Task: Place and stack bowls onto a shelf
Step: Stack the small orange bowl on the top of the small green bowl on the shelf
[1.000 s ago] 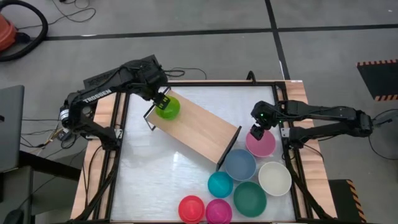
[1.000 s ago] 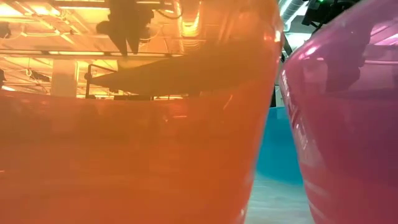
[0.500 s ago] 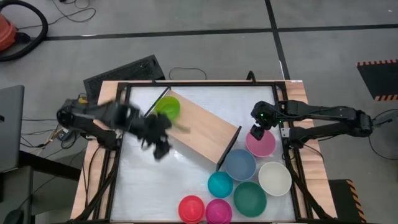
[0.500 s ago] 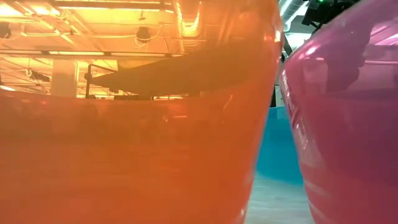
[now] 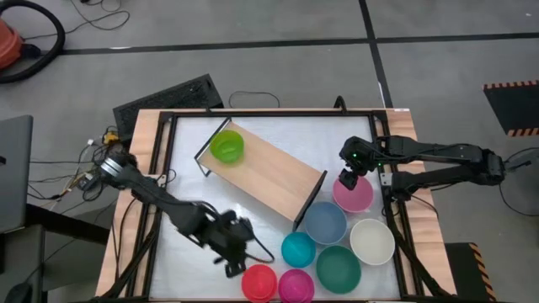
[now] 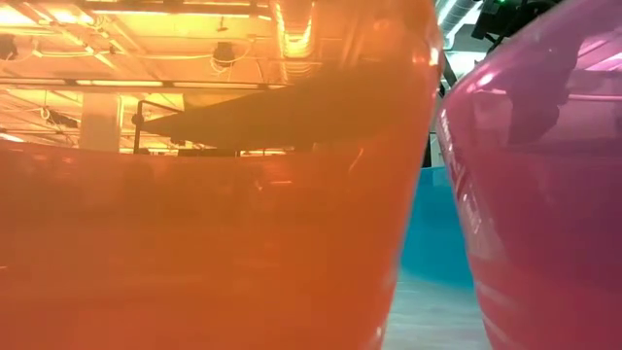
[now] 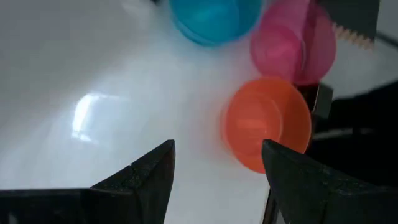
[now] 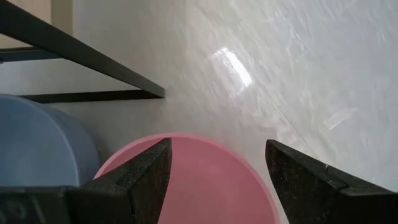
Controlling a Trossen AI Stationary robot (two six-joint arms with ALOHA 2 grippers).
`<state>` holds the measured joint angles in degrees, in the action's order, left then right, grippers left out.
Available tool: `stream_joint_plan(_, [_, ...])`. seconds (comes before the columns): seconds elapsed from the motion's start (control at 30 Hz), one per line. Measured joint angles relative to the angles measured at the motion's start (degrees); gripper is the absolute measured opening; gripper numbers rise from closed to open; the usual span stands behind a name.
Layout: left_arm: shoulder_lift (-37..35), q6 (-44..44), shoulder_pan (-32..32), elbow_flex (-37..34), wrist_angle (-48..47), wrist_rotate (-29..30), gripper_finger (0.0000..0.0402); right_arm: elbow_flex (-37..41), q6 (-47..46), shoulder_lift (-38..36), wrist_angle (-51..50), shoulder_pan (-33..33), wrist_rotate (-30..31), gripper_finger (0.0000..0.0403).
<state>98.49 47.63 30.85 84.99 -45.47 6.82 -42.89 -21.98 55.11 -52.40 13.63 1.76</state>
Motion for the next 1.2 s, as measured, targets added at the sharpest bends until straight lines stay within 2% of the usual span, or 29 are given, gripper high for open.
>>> stream_joint_plan(0.13, [5.6,-2.0,0.0,0.0,3.1,-3.6,0.0224,0.0,0.0,0.0,0.0,0.0,0.0,0.0286])
stream_joint_plan(0.4, [14.7,-1.2,0.1,0.0,17.1,-7.4,0.0224,0.0,1.3,0.0,-0.4,0.0,-0.1,0.0286])
stream_joint_plan(0.6, [18.5,-0.7,0.7,0.0,16.2,-7.5,0.0224,0.0,1.4,0.0,-1.2,0.0,-0.3,0.0286])
stream_joint_plan(0.7, [20.6,-1.5,0.7,0.0,16.2,-10.0,0.0216,0.0,1.4,0.0,-1.1,0.0,-0.3,0.0286])
stream_joint_plan(0.83, [22.3,1.2,0.7,0.1,15.7,-11.1,0.0161,0.0,0.7,0.0,-1.1,0.0,-0.3,0.0286])
stream_joint_plan(1.0, [21.3,7.8,0.7,0.0,12.5,-9.2,0.0027,0.0,0.9,0.0,-1.1,0.0,-0.3,0.0286])
stream_joint_plan(1.03, [20.7,9.2,0.7,0.0,11.4,-9.1,0.0015,0.0,0.9,0.0,-1.1,0.0,-0.3,0.0286])
stream_joint_plan(1.2, [14.7,14.8,0.6,0.0,5.4,-8.7,0.0002,0.0,0.9,0.0,-0.9,0.0,-0.3,0.0286])
